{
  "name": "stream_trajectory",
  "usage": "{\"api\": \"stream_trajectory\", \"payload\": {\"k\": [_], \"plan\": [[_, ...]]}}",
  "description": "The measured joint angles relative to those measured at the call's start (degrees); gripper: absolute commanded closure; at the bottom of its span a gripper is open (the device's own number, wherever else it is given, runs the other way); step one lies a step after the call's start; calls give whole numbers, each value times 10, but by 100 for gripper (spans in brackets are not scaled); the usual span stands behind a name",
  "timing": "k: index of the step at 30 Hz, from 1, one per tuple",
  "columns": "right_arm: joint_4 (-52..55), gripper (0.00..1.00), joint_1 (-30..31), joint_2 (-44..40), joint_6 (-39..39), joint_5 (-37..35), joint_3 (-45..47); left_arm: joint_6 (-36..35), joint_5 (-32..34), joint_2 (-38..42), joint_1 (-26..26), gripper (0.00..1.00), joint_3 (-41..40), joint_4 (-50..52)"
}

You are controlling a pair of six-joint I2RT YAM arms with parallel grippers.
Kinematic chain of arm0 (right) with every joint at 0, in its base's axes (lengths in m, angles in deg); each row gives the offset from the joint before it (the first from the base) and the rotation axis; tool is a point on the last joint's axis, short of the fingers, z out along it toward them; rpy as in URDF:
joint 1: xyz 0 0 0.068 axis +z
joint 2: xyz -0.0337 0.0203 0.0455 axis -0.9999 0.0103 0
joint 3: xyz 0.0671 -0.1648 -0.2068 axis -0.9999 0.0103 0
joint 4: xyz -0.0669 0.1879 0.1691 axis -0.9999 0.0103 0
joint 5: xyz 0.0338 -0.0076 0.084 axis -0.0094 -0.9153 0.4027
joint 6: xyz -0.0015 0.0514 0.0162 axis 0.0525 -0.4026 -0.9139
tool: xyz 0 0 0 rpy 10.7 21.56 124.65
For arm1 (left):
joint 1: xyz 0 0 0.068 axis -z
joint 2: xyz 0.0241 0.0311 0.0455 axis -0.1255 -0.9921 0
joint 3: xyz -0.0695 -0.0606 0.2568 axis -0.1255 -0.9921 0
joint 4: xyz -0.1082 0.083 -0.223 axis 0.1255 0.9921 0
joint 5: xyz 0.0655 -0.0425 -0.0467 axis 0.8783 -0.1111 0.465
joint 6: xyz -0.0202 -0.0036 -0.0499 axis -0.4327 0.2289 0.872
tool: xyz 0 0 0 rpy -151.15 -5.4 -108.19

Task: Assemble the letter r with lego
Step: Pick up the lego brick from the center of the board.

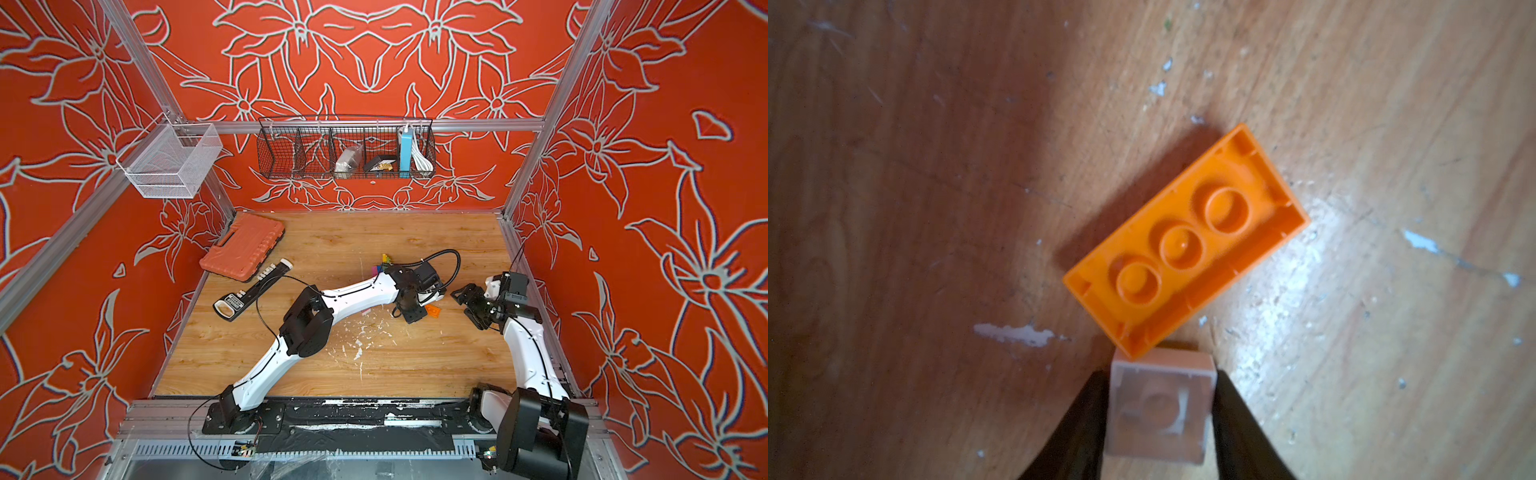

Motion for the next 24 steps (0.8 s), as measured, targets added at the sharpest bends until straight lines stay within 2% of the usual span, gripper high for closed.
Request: {"api": "stream_trajectory", "payload": {"k": [8, 10, 17, 24], "plan": [[0, 26, 0, -7, 6, -2, 0, 0, 2, 10, 0, 88, -10, 9], [0, 26, 0, -11, 7, -3, 0, 0, 3, 18, 0, 99, -11, 16], [13, 25, 0, -16, 10, -14, -11, 5, 1, 94, -4, 100, -11, 26], [35, 23, 40, -17, 14, -44, -71, 35, -27, 275, -33, 100, -70, -26]]}}
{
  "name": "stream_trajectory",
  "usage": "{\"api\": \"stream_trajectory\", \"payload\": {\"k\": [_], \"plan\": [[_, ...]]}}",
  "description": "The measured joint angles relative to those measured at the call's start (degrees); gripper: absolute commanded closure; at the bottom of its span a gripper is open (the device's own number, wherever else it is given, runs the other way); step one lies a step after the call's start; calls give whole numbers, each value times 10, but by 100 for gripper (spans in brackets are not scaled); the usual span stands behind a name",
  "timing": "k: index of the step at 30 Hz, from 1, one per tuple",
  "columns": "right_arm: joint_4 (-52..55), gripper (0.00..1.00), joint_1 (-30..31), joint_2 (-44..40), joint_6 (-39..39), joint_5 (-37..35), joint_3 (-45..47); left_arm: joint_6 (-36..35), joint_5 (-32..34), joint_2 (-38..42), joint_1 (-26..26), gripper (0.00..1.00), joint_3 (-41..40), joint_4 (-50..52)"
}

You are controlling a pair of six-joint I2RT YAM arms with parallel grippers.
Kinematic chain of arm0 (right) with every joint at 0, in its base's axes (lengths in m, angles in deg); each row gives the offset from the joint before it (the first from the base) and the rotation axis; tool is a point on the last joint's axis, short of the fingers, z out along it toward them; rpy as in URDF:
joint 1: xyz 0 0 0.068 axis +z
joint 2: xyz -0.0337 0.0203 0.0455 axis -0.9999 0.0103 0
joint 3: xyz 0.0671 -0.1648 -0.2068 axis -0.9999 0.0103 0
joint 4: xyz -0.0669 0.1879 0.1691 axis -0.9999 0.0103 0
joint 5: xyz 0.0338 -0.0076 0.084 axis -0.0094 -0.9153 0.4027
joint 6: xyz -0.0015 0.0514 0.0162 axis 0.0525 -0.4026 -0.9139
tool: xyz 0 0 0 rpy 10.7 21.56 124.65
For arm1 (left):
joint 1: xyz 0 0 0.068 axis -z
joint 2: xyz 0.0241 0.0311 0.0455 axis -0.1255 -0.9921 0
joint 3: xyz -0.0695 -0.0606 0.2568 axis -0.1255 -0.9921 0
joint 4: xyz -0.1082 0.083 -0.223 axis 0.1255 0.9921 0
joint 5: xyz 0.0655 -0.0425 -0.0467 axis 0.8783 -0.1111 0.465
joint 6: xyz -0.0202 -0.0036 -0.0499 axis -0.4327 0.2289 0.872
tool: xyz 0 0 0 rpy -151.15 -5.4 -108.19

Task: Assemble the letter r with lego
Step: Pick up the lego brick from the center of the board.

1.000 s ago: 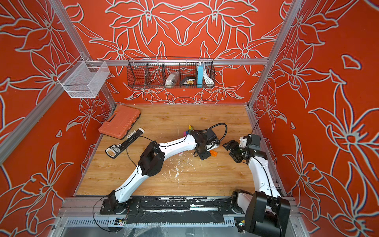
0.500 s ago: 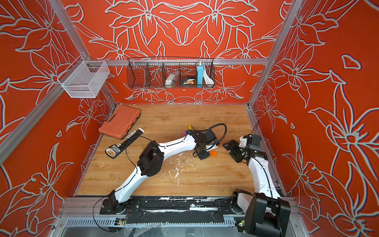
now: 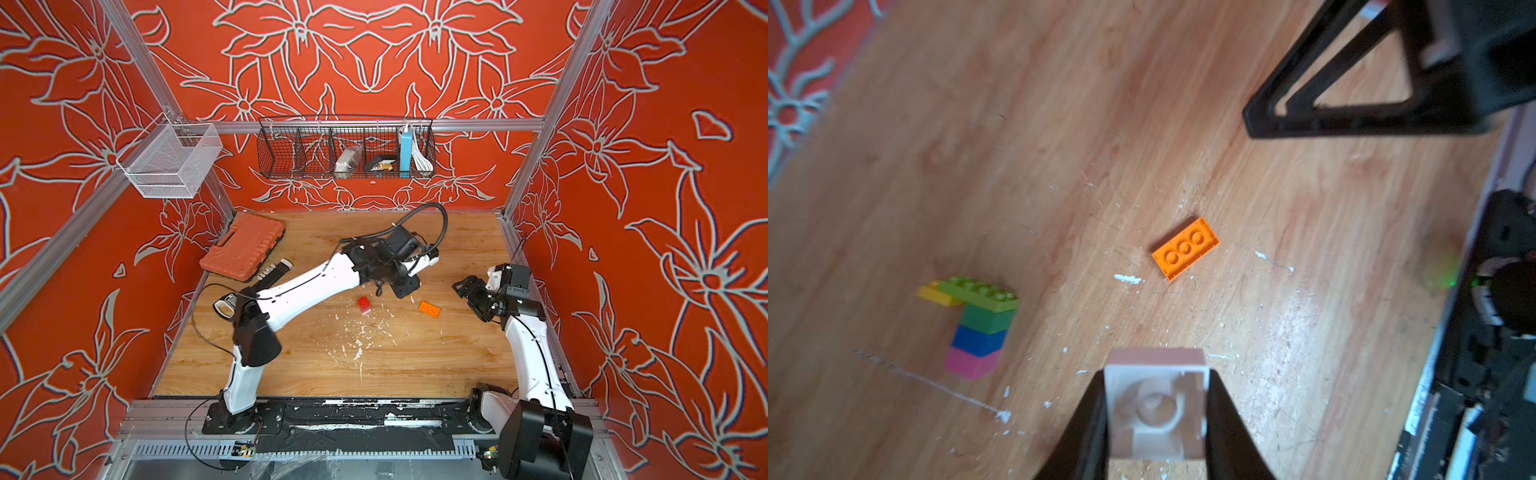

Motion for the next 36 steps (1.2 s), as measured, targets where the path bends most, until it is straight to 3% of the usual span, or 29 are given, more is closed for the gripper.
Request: {"api": "stream_trajectory", "payload": {"k": [5, 12, 16, 23, 30, 36], "plan": [[14, 22, 70, 16, 5, -29, -59, 40, -59, 115, -59, 100, -82, -78], [36, 21, 183, 83, 27, -69, -162, 127, -178, 226, -179, 100, -286, -224], [45, 19, 233, 116, 42, -82, -209, 128, -190, 287, -199, 100, -395, -298], [58, 17, 325, 166, 89, -101, -294, 63, -169, 461, -216, 100, -603, -484], [53, 17, 373, 167, 118, -92, -343, 10, -160, 505, -282, 100, -660, -603], [50, 15, 362, 167, 101, -57, -361, -10, -217, 510, -310, 100, -673, -689]]}}
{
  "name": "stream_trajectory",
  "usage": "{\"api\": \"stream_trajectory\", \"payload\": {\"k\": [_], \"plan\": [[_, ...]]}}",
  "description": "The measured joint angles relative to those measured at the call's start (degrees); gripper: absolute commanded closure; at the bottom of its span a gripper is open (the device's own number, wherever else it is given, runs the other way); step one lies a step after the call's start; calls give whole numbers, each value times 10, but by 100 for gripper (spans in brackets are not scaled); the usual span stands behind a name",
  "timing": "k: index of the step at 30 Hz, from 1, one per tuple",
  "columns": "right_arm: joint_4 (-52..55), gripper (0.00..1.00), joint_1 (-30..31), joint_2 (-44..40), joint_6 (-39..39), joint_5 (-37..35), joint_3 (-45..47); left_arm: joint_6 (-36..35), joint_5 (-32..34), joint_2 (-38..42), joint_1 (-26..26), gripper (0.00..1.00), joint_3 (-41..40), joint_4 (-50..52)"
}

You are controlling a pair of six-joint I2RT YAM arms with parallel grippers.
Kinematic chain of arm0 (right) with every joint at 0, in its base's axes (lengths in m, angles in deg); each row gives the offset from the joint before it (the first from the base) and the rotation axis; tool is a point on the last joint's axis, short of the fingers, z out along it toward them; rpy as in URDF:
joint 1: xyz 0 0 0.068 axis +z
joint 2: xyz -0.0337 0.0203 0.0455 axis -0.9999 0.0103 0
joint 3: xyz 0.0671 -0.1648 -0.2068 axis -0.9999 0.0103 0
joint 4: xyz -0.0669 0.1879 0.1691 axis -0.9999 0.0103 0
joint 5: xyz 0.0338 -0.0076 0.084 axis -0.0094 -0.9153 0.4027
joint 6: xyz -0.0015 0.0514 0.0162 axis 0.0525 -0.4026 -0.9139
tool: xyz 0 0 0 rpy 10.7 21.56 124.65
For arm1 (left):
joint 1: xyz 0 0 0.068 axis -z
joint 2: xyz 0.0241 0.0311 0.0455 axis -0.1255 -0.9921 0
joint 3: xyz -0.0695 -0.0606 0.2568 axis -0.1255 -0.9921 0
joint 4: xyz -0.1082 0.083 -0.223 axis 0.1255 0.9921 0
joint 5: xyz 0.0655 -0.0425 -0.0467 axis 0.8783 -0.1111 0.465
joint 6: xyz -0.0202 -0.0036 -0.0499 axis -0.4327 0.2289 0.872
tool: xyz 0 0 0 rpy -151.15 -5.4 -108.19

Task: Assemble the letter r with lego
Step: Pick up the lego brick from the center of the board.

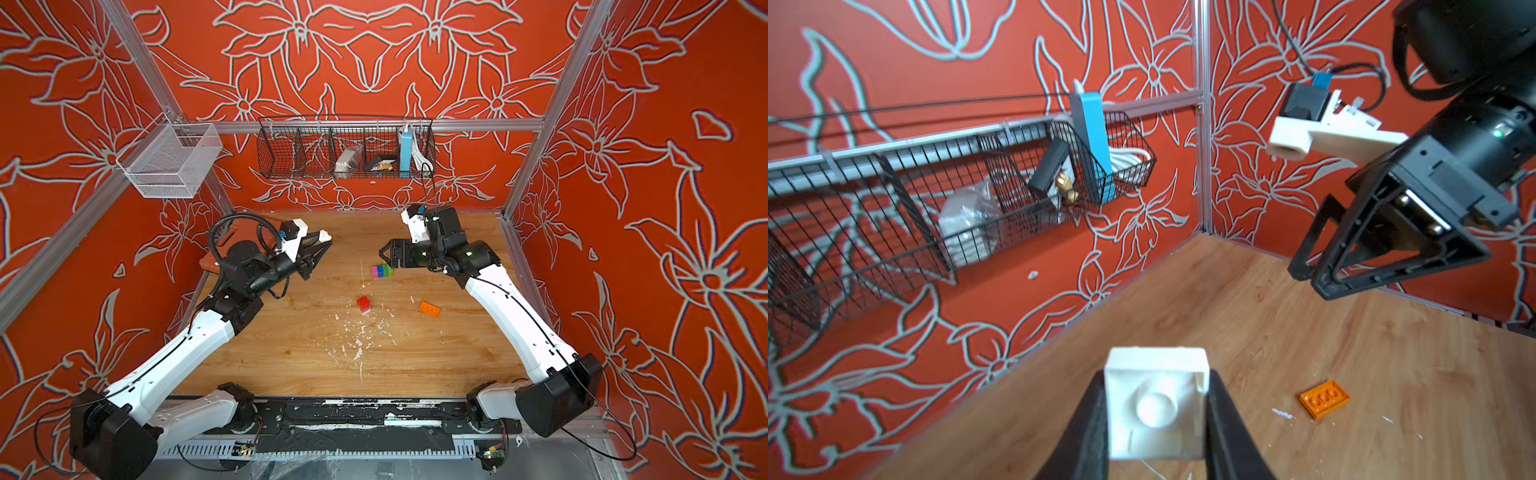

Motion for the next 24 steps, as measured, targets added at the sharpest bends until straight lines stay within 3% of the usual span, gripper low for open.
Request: {"api": "stream_trajectory", "payload": {"k": [4, 9, 15, 24], "plan": [[-38, 13, -16, -1, -47, 73, 0, -4, -53, -6, -2, 100, -32, -122], [-93, 10, -19, -19, -91, 139, 0, -1, -142, -57, -2, 100, -14, -240], [-186, 4, -17, -49, -162, 202, 0, 9, -230, -116, 14, 100, 53, -327], [-274, 4, 3, -57, -222, 242, 1, 29, -294, -177, 43, 100, 112, -386]]}}
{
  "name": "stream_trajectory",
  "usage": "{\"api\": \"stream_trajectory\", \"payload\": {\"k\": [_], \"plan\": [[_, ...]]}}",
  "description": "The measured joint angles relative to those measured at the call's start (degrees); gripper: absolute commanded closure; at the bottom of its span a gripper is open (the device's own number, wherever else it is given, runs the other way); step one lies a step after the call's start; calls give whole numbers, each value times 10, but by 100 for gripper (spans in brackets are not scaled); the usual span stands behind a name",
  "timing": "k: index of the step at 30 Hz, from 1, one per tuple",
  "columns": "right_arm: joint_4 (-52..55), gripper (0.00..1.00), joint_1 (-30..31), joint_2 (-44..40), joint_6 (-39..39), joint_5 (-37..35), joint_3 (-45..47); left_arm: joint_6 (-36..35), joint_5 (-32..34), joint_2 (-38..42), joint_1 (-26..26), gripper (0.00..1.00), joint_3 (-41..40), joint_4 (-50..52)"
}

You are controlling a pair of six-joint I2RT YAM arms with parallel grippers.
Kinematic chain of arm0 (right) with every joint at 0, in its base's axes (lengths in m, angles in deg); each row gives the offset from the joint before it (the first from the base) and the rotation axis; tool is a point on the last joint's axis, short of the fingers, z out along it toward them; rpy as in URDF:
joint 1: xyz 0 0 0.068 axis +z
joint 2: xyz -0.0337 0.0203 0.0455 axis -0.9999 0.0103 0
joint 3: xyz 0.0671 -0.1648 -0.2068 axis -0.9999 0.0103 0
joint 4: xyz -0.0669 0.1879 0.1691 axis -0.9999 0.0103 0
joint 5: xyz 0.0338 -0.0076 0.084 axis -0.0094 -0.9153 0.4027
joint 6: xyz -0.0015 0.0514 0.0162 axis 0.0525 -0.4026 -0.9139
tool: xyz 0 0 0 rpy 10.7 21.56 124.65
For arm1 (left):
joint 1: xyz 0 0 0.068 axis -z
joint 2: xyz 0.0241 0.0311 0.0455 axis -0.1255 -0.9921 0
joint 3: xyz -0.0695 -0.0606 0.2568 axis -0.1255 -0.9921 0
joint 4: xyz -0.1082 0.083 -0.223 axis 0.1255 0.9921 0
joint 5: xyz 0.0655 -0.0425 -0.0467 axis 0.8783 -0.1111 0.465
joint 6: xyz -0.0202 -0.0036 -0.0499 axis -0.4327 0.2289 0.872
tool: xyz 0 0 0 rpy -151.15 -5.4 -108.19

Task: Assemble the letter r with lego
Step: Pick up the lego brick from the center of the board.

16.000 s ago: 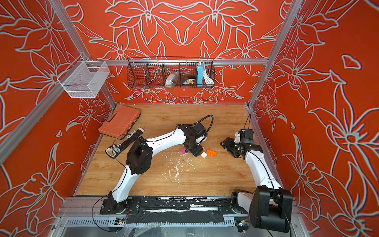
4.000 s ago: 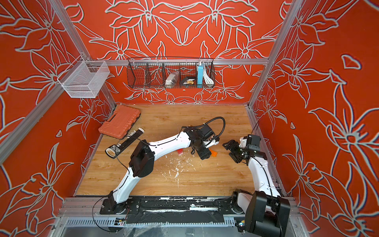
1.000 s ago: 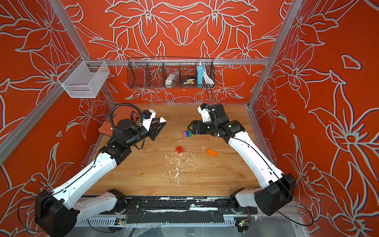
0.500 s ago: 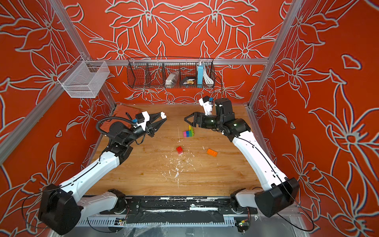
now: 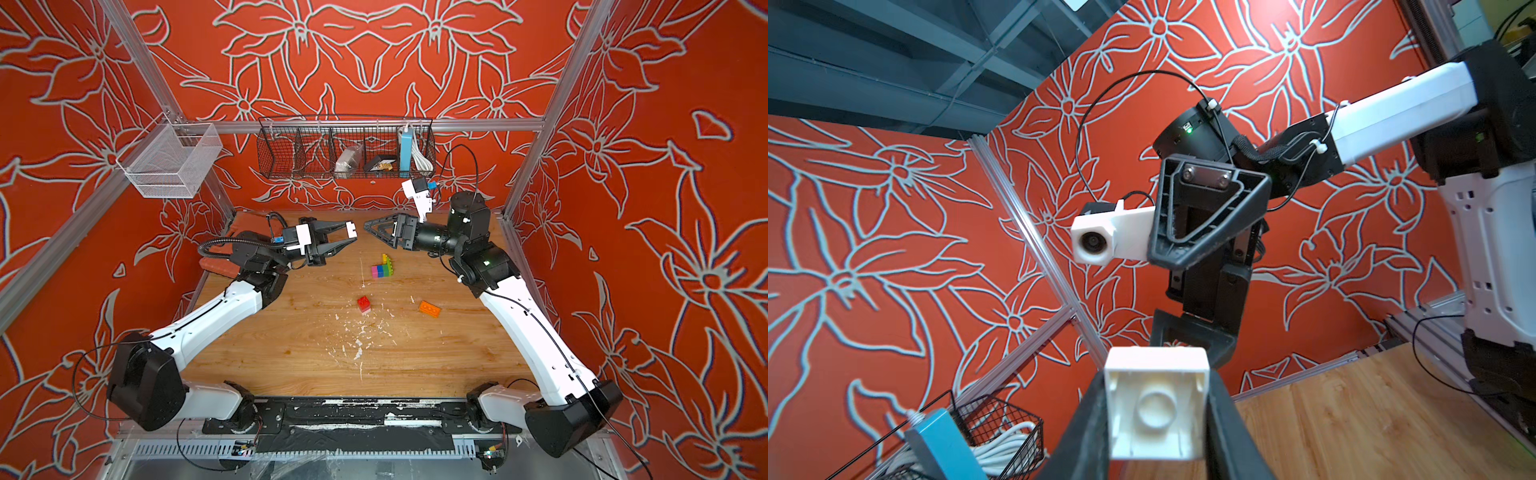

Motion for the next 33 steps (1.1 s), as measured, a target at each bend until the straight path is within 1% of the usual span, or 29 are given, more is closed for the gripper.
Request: {"api": "stream_trajectory", "payload": {"k": [6, 18, 33], "plan": [[-35, 12, 14, 14, -24, 12, 0, 17, -11, -25, 7, 100, 20, -21], [-79, 29, 23, 26, -62, 29, 0, 24, -17, -26, 12, 100, 28, -34], [-83, 57, 39, 27, -63, 30, 0, 27, -19, -34, 19, 100, 28, -35]]}}
